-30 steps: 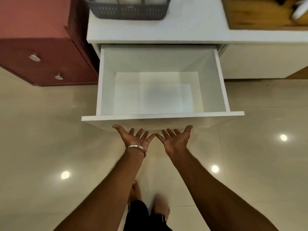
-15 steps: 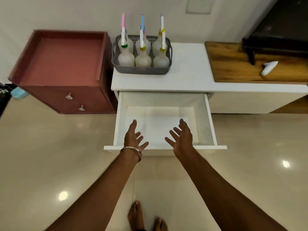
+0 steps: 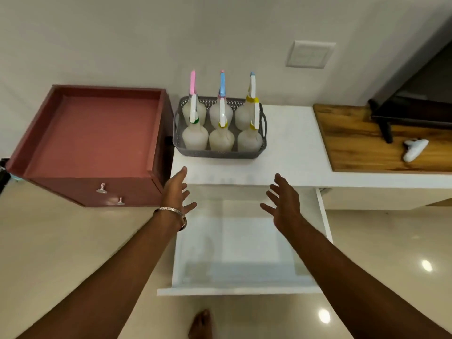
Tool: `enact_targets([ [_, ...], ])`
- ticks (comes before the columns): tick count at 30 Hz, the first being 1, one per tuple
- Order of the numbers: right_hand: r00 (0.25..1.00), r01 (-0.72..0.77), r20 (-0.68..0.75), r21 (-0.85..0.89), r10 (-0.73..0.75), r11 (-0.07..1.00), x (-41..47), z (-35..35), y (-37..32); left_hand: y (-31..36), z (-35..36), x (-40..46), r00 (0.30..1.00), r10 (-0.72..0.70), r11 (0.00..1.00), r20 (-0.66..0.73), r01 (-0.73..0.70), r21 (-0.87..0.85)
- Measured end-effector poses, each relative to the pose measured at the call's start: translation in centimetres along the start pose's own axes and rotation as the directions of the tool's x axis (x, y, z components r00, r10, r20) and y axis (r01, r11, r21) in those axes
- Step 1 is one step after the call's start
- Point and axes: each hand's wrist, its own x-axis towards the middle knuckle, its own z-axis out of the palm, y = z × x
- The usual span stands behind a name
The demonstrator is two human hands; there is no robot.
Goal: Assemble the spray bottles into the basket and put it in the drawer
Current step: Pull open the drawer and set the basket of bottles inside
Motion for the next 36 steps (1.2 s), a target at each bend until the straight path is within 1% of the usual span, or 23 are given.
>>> enact_targets([
  [5,0.998,0.039,-0.055,-0.021,-0.040,0.999,5.2,3.7,-4.1,6.2,0.1,4.9,0.996,0.080,0.997,-0.045,-0.079,0.016],
  [9,0.995,0.071,-0.067,-0.064,-0.075,0.995,9.1,5.6,-7.6,10.1,0.9,9.3,0.985,0.126,0.992,-0.120,-0.123,0.036],
  [12,0.993,0.078,-0.085,-0.103,-0.087,0.992,12.5,7.1,-10.0,12.6,1.8,13.1,0.976,0.141,0.989,-0.167,-0.133,0.059],
  [17,0.992,0.066,-0.092,-0.174,-0.083,0.983,17.5,9.8,-12.4,15.4,4.0,18.8,0.956,0.207,0.976,-0.207,-0.186,0.116],
  [19,0.993,0.062,-0.089,-0.201,-0.082,0.978,19.2,10.7,-12.8,16.0,4.9,20.9,0.953,0.222,0.967,-0.204,-0.189,0.168],
  [22,0.995,0.067,-0.061,-0.217,-0.082,0.974,21.2,11.8,-12.9,16.3,5.9,23.2,0.964,0.193,0.961,-0.185,-0.147,0.234],
  [24,0.995,0.079,-0.037,-0.286,-0.093,0.955,22.3,12.3,-12.6,16.2,6.4,24.3,0.972,0.165,0.961,-0.169,-0.119,0.251],
  [25,0.995,0.069,-0.053,-0.309,-0.090,0.949,22.9,12.5,-12.4,16.2,6.6,24.8,0.974,0.150,0.961,-0.169,-0.104,0.255],
  [27,0.992,0.056,-0.092,-0.325,-0.091,0.944,23.7,12.5,-12.1,16.1,6.9,25.6,0.970,0.140,0.947,-0.200,-0.072,0.313],
  [30,0.990,0.105,-0.046,-0.405,-0.135,0.908,24.4,12.3,-11.6,15.8,6.9,26.3,0.962,0.120,0.936,-0.246,-0.027,0.350],
  [32,0.987,0.138,-0.012,-0.462,-0.162,0.876,24.5,12.1,-11.2,15.3,6.8,26.6,0.965,0.133,0.921,-0.226,-0.036,0.387],
  [34,0.981,0.162,-0.014,-0.471,-0.192,0.867,24.6,12.0,-10.9,14.8,6.7,26.6,0.967,0.168,0.897,-0.190,-0.070,0.436],
  [36,0.976,0.184,-0.017,-0.476,-0.218,0.860,24.5,12.1,-10.8,14.6,6.8,26.8,0.959,0.205,0.879,-0.195,-0.093,0.467],
])
